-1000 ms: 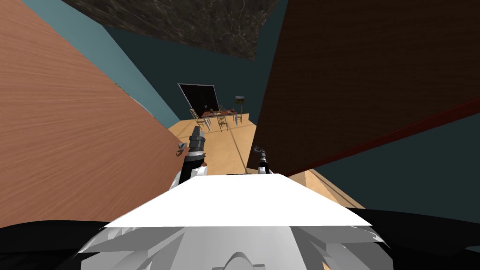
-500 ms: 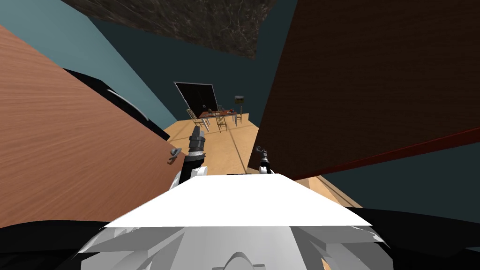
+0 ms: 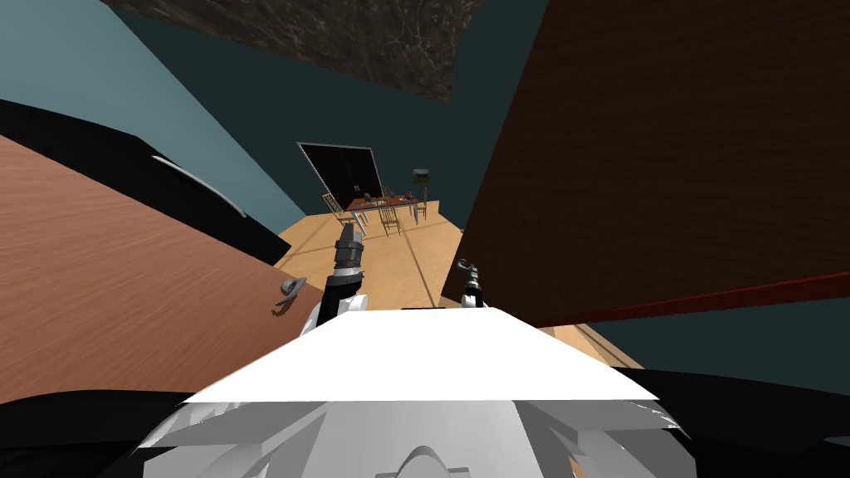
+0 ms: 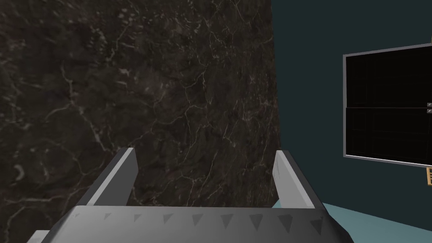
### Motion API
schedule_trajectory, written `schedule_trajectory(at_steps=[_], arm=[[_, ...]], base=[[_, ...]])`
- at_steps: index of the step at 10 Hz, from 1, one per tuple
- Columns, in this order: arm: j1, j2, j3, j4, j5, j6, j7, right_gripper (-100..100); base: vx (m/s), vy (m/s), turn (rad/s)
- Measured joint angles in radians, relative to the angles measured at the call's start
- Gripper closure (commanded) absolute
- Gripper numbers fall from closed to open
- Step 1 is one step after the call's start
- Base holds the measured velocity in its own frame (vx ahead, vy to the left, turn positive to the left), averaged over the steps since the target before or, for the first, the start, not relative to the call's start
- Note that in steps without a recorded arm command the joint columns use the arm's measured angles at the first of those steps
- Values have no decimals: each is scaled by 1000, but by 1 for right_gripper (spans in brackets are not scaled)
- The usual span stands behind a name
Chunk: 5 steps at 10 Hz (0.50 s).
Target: Push the door open
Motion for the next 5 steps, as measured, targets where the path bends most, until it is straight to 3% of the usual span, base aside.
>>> schedule_trajectory(at_steps=[1,2,4,5], arm=[[12,2,-12,-27,-7,16,5,100],[-5,-8,-25,-2,-16,12,6,100],[12,-2,-49,-24,-29,15,17,100],[1,-6,-62,-7,-37,9,20,100]], base=[[189,51,-61],[196,44,-74],[198,35,-65],[189,55,-65]])
